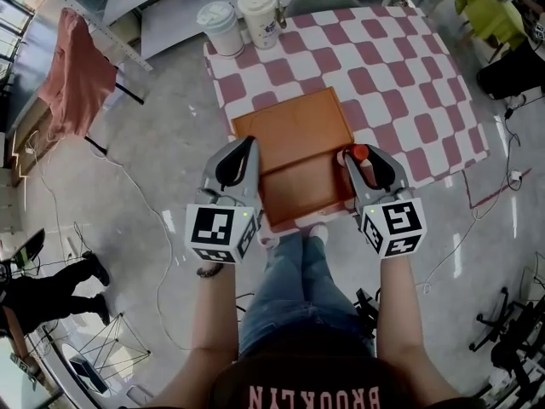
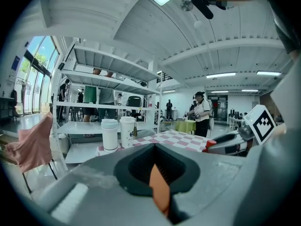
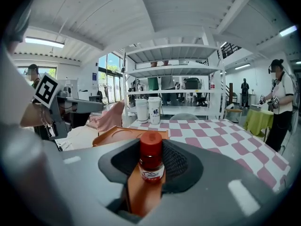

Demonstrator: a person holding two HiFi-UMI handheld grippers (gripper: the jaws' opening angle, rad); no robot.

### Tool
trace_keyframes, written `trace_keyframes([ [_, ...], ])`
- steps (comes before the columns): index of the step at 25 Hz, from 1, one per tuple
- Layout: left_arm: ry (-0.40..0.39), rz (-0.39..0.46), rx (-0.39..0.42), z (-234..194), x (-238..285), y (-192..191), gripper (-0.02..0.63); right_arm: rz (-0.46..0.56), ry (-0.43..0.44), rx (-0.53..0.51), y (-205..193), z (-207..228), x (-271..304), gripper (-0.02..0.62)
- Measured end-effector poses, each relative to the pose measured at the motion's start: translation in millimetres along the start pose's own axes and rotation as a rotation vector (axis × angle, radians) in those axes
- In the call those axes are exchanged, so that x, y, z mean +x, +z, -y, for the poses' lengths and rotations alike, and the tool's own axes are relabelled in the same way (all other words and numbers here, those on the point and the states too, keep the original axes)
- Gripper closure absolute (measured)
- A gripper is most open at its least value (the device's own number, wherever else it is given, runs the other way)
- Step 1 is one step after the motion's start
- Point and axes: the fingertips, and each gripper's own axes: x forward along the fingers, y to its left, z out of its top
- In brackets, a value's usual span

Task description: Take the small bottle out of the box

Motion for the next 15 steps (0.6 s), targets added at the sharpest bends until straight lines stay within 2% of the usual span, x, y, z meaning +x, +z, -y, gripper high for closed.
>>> trace_keyframes([
  [15, 0.000, 0.123, 0.073, 3.4, -9.0, 77.7, 0.607, 0.097, -0.010, -0.060, 80.6, -2.7, -26.7, 0.454],
])
